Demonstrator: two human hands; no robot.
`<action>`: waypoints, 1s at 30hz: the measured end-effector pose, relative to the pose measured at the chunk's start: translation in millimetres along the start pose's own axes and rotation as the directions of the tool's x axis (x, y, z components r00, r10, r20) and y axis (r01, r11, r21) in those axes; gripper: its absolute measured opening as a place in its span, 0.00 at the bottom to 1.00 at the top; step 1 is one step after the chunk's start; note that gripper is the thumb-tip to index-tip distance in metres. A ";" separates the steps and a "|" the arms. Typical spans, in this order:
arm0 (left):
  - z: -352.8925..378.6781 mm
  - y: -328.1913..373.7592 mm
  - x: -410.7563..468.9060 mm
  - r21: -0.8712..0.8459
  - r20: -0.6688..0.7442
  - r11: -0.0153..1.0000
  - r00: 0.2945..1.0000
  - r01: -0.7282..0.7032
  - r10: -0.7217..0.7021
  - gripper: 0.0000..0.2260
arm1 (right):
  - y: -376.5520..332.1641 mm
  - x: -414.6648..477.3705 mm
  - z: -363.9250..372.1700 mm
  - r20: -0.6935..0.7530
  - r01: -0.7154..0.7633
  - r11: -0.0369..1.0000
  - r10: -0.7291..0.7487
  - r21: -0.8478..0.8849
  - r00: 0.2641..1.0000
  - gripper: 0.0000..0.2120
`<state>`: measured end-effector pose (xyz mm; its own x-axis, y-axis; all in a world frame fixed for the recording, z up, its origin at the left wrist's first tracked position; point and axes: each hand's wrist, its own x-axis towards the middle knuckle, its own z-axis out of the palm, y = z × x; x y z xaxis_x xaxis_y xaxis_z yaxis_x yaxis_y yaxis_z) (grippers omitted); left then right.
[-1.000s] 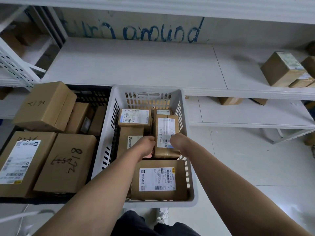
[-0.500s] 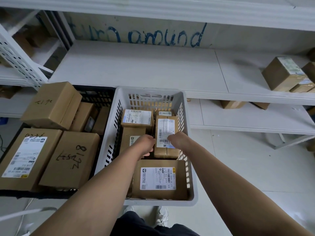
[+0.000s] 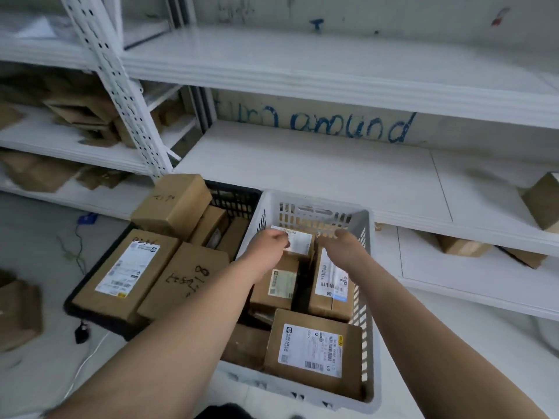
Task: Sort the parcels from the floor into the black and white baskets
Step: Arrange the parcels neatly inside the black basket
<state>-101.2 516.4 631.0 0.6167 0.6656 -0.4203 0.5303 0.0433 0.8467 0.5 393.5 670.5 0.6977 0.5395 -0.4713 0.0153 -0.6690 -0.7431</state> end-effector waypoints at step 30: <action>-350.9 -82.8 121.4 0.381 -0.179 0.918 0.983 0.108 -0.042 0.21 | -167.1 79.9 274.3 0.026 -0.246 0.857 0.263 0.454 0.964 0.08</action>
<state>-274.5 855.1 624.4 0.4798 0.7859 -0.3900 0.7754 -0.1719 0.6076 -142.8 688.6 626.7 0.6583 0.3573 -0.6625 -0.4835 -0.4738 -0.7360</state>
